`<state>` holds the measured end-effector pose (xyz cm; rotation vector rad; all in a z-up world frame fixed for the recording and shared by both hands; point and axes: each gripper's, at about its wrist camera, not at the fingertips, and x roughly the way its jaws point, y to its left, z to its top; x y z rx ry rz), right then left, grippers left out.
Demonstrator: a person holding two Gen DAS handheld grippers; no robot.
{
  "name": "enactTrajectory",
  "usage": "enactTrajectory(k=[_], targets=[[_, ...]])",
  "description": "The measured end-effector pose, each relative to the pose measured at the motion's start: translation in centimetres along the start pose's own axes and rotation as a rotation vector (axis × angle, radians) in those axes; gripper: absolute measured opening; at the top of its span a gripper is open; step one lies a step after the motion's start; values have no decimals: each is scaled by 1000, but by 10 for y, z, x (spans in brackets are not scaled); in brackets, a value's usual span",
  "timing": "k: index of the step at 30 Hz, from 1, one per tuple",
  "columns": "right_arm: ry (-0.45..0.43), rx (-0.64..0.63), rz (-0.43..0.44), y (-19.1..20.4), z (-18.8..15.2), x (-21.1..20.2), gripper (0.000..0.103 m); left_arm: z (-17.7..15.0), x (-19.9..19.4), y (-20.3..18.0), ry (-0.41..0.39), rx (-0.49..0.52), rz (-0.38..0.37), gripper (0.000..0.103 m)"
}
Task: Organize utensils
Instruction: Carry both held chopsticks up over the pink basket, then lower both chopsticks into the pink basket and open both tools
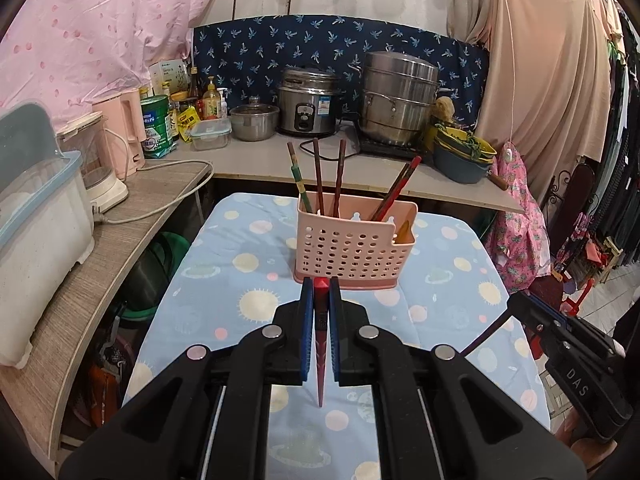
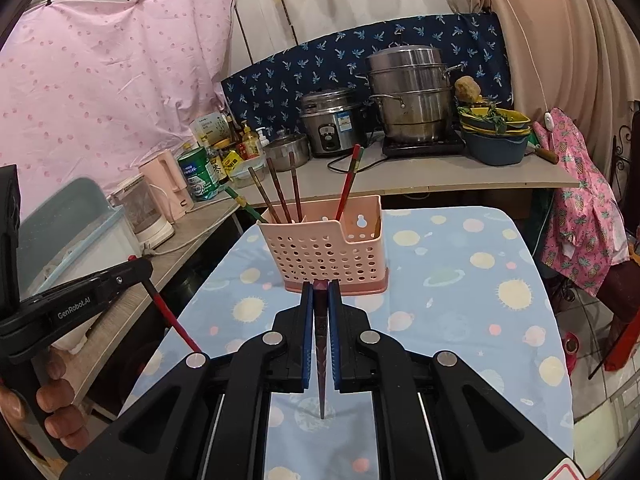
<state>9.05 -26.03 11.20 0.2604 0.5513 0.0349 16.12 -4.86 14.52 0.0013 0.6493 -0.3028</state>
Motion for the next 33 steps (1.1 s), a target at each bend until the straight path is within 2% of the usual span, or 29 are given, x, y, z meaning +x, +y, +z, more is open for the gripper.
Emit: enactTrajectory(k=[5, 12, 24, 30, 33], targets=[[-18, -4, 2, 1, 14, 5, 7, 17, 3, -2, -23, -2, -11, 7], [-80, -6, 17, 1, 52, 8, 7, 58, 3, -6, -84, -5, -26, 7], [-227, 13, 54, 3, 155, 25, 7, 151, 14, -17, -207, -31, -48, 7], [-289, 13, 48, 3, 195, 41, 7, 178, 34, -21, -232, -40, -44, 7], [-292, 12, 43, 4, 206, 54, 7, 181, 50, -23, -224, -48, -45, 7]])
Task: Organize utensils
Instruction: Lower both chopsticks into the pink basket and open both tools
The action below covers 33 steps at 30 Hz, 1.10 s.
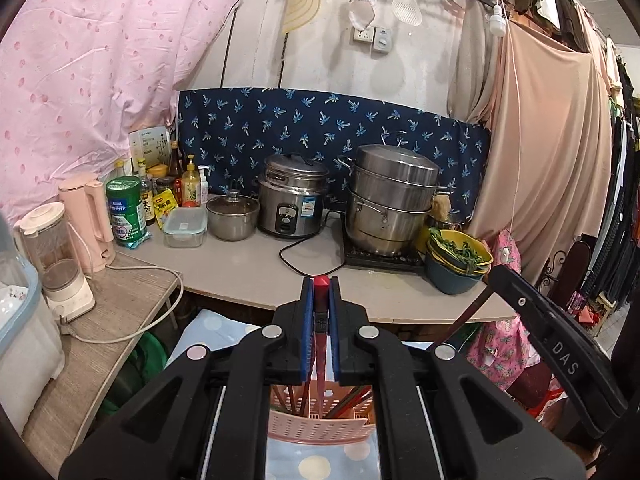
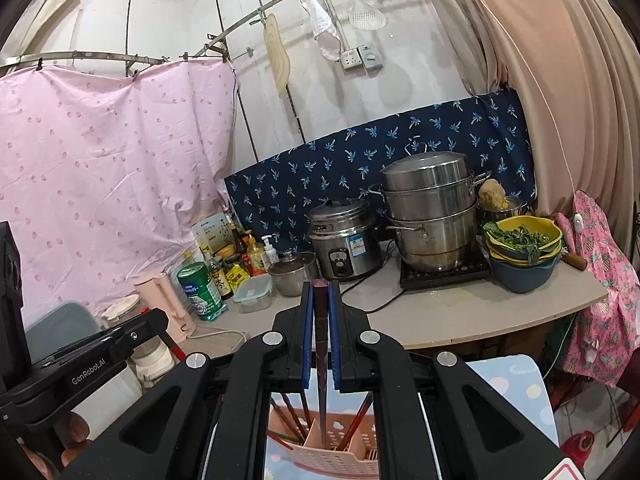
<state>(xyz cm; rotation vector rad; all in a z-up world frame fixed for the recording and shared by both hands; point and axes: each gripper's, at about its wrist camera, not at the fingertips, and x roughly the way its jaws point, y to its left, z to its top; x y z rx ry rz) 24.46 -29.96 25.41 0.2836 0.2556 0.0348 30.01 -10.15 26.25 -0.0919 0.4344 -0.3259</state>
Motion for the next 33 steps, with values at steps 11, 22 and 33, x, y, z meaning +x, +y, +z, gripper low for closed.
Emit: enactTrajectory(k=[11, 22, 33], targets=[[112, -8, -19, -11, -37, 55, 7, -29, 56, 5, 78, 1, 25, 7], [196, -7, -36, -24, -69, 84, 10, -46, 75, 6, 114, 7, 39, 18], [190, -15, -37, -21, -73, 76, 24, -53, 66, 1, 100, 43, 90, 32]])
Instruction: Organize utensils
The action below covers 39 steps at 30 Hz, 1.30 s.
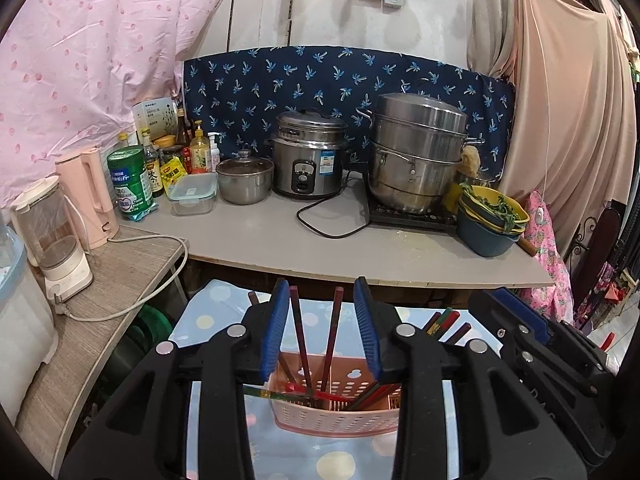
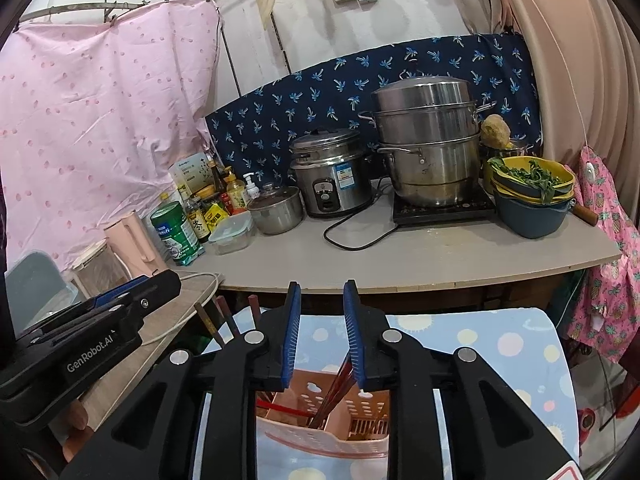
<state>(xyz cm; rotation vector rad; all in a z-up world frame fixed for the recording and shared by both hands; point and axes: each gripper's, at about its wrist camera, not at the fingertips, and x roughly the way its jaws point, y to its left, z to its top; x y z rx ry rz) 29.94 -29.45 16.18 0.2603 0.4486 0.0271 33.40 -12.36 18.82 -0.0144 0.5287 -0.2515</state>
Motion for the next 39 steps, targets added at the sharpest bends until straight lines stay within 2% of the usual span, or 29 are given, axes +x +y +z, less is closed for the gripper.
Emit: enactTrajectory(k=[2, 9, 13, 18, 22, 26, 39], targets=[[-4, -8, -5, 3, -1, -4, 32, -1, -2, 0, 3, 6, 8, 32], [-4, -30, -35, 7, -11, -24, 39, -12, -17, 0, 6, 20, 35, 34], [-1, -44, -48, 10, -19, -37, 43, -19, -29, 1, 8, 23, 45, 42], [10, -66, -67, 16, -32, -51, 46, -29, -44, 1, 8, 36, 61, 43], [16, -79, -79, 21, -42, -63, 51, -39, -57, 1, 5, 46, 84, 54], [20, -85, -95, 25, -52, -76, 56, -50, -65, 4, 22, 46, 88, 54], [52, -114, -130, 32, -87, -103, 59, -86, -83, 6, 65, 54, 113, 54]])
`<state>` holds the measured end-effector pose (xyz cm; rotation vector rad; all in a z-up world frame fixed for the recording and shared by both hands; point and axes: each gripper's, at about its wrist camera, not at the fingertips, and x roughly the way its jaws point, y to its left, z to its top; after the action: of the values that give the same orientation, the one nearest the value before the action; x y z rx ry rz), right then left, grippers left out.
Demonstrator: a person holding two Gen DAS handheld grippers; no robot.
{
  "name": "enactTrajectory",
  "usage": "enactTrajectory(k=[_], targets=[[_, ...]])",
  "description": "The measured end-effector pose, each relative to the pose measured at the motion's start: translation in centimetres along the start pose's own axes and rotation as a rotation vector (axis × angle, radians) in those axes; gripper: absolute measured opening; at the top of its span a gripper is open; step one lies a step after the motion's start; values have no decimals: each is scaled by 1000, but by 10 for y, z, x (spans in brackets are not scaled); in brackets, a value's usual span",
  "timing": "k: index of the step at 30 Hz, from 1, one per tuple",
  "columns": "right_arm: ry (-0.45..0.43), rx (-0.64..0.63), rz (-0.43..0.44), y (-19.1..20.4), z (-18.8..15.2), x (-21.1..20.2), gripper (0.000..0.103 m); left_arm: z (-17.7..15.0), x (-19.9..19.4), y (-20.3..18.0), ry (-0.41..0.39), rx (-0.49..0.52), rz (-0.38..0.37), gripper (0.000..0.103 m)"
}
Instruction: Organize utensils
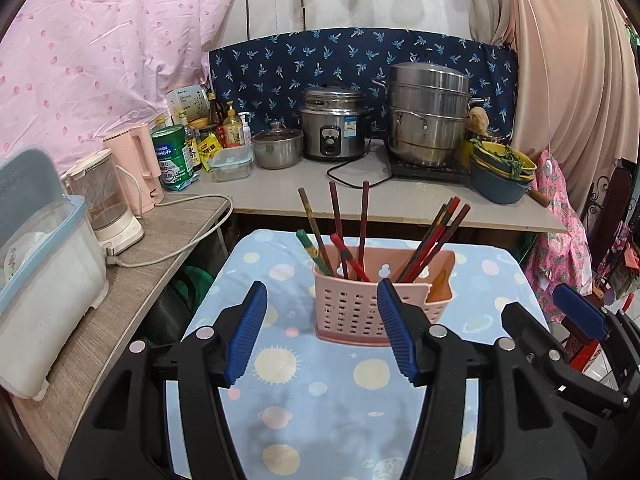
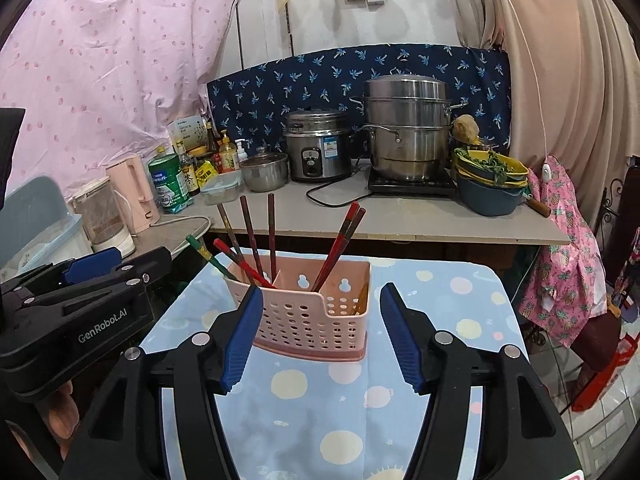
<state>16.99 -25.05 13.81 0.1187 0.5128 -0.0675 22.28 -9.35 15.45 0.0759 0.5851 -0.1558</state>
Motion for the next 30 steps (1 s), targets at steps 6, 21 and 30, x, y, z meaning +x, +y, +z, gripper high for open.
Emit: enactTrajectory(k=[6, 21, 30], targets=[[26, 10, -10, -3, -13, -5, 62, -15, -3, 5, 19, 2, 15, 58], [82, 36, -39, -11, -41, -10, 66, -44, 2, 15, 76, -5, 56, 70], [102, 18, -53, -5, -52, -10, 75, -56, 5, 17, 95, 0, 69, 82]])
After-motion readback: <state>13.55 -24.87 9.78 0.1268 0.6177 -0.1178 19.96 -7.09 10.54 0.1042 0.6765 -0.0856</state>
